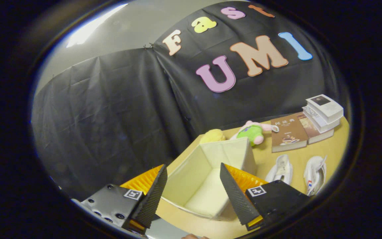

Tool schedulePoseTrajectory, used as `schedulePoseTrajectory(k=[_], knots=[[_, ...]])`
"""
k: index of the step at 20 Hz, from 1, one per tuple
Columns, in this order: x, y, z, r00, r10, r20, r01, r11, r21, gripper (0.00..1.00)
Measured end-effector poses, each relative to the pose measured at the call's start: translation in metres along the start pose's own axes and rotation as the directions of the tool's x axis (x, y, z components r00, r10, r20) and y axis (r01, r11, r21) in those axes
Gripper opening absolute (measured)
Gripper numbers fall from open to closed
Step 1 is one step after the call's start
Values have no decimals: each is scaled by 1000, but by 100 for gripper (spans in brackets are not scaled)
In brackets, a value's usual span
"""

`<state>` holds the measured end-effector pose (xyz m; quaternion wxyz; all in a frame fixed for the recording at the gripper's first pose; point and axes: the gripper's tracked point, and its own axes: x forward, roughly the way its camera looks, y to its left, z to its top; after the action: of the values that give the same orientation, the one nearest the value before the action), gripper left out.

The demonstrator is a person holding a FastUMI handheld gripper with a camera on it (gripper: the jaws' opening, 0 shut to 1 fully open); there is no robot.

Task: Open the storage box then place both shoes into the box .Put the left shoe in first, then the right shoe, with the right side of both shoes facing outward in a uniform manner.

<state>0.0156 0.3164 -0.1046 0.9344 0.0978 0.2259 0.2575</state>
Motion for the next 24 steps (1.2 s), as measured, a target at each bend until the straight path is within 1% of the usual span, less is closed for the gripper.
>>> schedulePoseTrajectory(k=[4, 8, 10, 14, 20, 22, 24], knots=[[-27, -66, -6, 990, -136, -32, 134, 990, -54, 99], [-52, -111, -10, 970, -236, -59, 231, 969, -83, 99], [-60, -127, -16, 958, -276, -77, 267, 957, -113, 99], [-66, -151, -35, 931, -338, -137, 318, 936, -149, 99], [-66, -174, -58, 902, -380, -204, 354, 923, -154, 98], [-66, -173, -69, 900, -373, -227, 342, 925, -163, 93], [-64, -174, -79, 890, -380, -251, 338, 921, -195, 89]])
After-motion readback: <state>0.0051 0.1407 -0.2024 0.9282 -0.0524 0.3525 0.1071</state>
